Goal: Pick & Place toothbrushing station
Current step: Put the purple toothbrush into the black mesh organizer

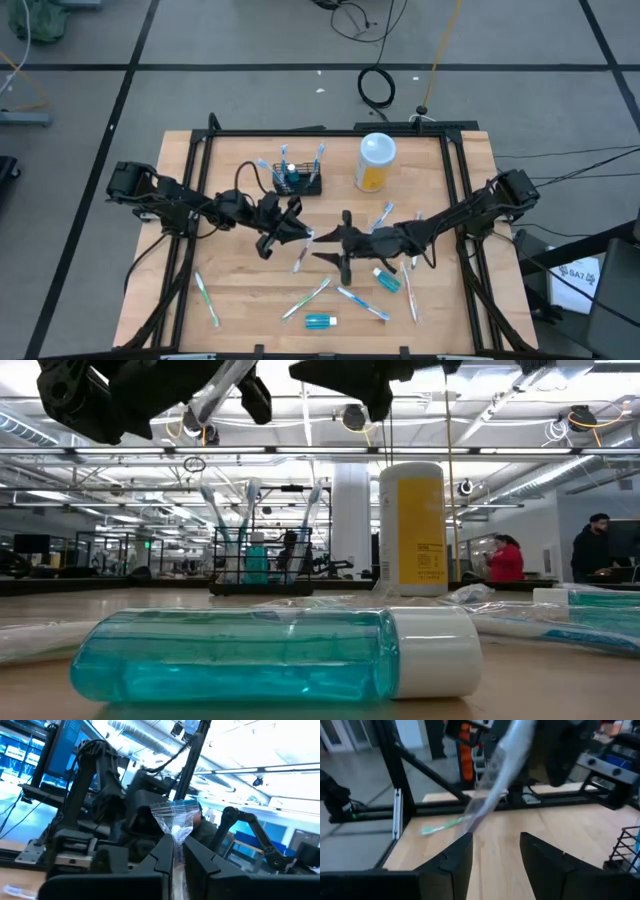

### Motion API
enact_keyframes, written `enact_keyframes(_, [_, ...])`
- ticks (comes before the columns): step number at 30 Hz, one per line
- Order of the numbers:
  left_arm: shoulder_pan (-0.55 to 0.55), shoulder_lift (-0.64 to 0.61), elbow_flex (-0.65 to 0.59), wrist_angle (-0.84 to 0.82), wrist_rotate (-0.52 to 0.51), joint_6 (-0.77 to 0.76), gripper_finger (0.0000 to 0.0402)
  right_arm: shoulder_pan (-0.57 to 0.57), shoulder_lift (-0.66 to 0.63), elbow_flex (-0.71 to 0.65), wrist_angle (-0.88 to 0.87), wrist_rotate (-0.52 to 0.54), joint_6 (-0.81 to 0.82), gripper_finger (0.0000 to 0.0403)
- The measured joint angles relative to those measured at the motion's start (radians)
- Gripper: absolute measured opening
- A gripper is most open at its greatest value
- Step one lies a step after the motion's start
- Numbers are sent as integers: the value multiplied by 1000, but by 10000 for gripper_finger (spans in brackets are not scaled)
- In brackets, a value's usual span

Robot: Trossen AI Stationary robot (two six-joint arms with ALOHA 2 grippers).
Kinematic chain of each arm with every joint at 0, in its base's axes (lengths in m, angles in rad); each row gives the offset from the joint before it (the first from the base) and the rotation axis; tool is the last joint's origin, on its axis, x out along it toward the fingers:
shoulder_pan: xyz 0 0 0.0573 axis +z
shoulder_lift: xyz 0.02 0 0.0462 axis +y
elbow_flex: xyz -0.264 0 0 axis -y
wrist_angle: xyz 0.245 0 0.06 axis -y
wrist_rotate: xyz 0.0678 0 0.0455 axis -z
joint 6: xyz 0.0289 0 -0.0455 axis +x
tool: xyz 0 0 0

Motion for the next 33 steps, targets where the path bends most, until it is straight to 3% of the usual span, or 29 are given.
enact_keyframes(8, [-14,0,0,1,-55,133,26,-37,35,-96,326,-131,44,155])
enact_keyframes(11, [-30,0,0,1,-99,199,26,-51,68,-92,383,-174,49,155])
enact_keyframes(20, [-55,0,1,-6,-107,264,26,-76,116,-79,432,-180,77,153])
enact_keyframes(27, [-58,0,1,-22,-181,294,26,-81,116,-79,431,-255,100,101])
enact_keyframes(33, [-62,0,1,-52,-197,315,26,-90,116,-79,412,-252,96,37])
